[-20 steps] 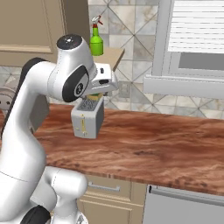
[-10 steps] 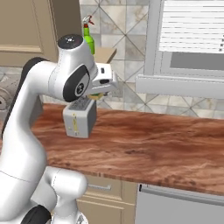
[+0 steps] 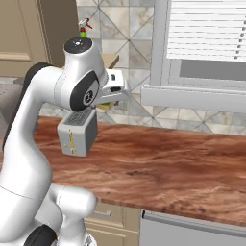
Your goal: Locate and retrieve the sponge and spray from the cabinet. Place them next to the sink.
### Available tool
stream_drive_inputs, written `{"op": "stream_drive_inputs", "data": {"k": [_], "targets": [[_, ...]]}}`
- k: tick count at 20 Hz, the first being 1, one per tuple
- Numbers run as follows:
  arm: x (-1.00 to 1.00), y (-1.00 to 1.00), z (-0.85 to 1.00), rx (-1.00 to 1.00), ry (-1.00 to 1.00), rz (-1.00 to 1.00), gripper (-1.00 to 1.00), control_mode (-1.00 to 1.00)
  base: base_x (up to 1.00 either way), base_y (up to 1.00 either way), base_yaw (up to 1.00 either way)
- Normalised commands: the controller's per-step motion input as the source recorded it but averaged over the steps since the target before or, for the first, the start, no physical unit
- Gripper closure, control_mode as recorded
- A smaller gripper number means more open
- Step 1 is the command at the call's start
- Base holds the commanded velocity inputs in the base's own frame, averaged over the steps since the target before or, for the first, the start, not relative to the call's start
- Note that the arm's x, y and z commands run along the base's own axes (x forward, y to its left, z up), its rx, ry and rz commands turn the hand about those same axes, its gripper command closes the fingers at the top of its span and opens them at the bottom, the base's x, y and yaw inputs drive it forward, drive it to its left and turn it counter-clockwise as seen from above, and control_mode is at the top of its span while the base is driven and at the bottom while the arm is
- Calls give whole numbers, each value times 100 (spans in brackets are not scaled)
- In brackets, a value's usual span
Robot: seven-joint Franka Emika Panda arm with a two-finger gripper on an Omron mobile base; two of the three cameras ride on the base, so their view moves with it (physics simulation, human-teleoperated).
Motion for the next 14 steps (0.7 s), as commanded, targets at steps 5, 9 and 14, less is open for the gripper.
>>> {"op": "stream_drive_inputs", "data": {"k": [5, 9, 14], "targets": [[0, 0, 0, 0, 0, 0, 100, 100, -14, -55, -1], [0, 0, 0, 0, 0, 0, 100, 100, -38, -54, -2], [0, 0, 0, 0, 0, 0, 100, 100, -14, -38, -2]]}}
